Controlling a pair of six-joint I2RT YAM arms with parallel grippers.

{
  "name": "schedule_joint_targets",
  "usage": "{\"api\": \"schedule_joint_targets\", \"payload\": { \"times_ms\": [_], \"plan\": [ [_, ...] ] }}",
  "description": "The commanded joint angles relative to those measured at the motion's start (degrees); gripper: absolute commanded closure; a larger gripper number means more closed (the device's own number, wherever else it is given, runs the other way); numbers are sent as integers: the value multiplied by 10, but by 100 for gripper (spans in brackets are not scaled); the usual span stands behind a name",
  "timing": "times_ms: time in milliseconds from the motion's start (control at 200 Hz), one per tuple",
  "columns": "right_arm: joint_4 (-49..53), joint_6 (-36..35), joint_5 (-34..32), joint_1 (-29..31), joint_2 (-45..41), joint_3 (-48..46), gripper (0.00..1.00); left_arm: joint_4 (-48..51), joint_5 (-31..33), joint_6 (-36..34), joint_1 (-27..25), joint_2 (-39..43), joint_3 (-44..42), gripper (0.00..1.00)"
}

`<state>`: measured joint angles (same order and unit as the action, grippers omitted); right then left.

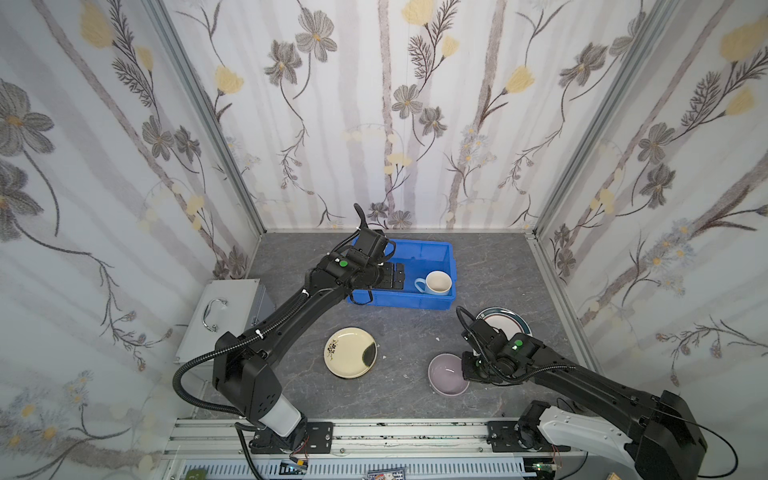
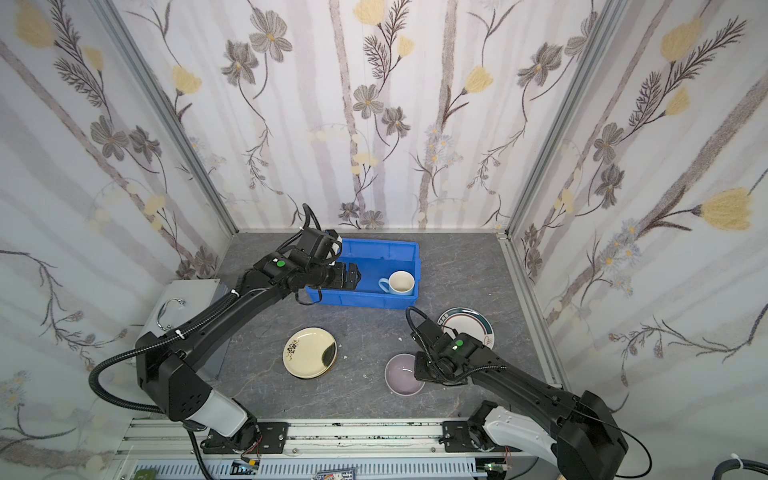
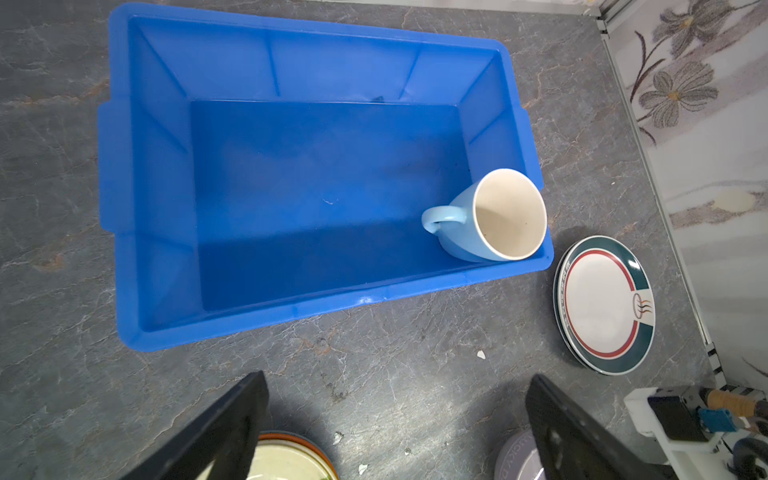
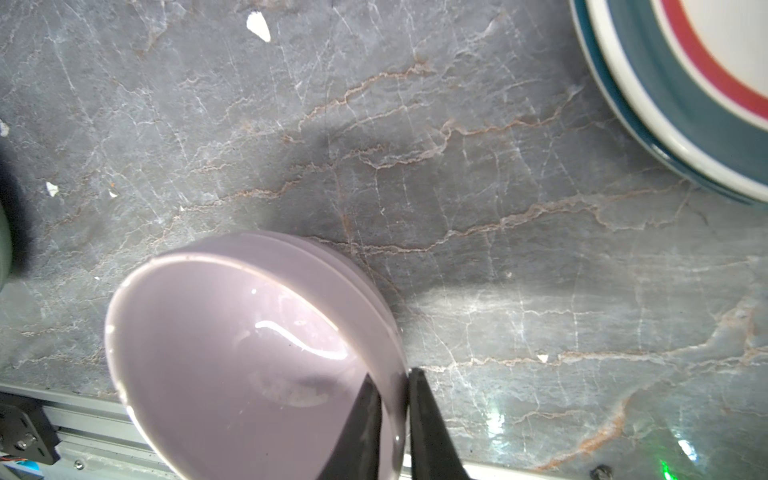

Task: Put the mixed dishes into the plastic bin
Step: 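Lift the lilac bowl with the right gripper and carry it over the bin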

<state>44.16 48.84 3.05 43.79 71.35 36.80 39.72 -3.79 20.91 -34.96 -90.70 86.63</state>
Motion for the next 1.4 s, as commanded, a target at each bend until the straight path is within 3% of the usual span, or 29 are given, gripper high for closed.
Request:
{"api": "schedule_joint_targets", "payload": {
  "times_ms": [0, 40, 145, 480, 644, 1104, 1394],
  "plan": [
    [-21, -17, 4, -1, 23, 5, 80, 4, -19, -10, 12, -9, 11, 0],
    [-27, -21, 2, -1, 34, 5, 74, 3, -25, -10, 16, -11, 13, 0],
    [-35, -27, -6, -2, 53, 8, 72, 4, -30, -15, 22, -19, 19, 0],
    [-31, -44, -3, -2, 99, 34, 99, 13, -31, -22, 31, -27, 22, 0],
    [-15, -56, -2, -2, 104, 57, 100, 16, -24, -23, 41, -16, 13, 0],
    [97, -137, -26, -22, 163, 323, 100, 46, -5, -23, 95, 17, 23, 0],
    [157, -246, -52, -96, 323, 578, 100, 45, -11, -22, 122, 11, 48, 0]
  ]
}}
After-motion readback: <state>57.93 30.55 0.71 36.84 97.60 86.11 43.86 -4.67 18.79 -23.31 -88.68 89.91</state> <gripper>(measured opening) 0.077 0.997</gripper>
